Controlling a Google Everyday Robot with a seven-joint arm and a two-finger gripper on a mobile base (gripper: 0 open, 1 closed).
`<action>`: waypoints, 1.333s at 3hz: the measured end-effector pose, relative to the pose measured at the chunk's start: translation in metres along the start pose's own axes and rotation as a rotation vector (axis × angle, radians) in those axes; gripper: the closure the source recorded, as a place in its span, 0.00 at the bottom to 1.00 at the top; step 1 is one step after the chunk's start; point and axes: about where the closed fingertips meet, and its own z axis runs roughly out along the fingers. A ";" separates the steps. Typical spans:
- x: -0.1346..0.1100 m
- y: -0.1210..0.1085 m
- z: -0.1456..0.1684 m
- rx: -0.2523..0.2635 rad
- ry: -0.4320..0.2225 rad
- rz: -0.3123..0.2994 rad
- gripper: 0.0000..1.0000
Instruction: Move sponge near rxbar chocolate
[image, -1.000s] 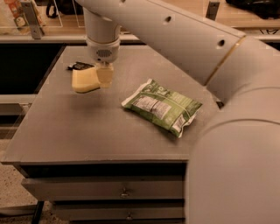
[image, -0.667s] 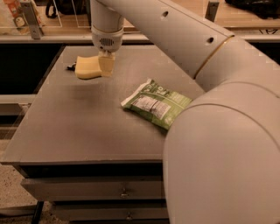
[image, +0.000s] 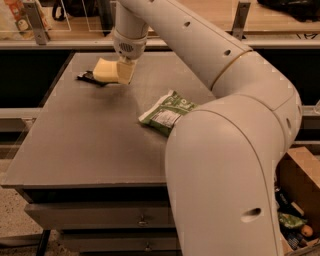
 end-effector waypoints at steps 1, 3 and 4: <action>0.004 -0.007 0.015 -0.022 -0.024 0.052 0.83; 0.011 -0.009 0.035 -0.051 -0.030 0.098 0.36; 0.013 -0.009 0.038 -0.057 -0.033 0.103 0.12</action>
Offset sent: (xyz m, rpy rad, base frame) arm 0.0148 -0.0094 -0.0337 0.0629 0.0788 -0.0977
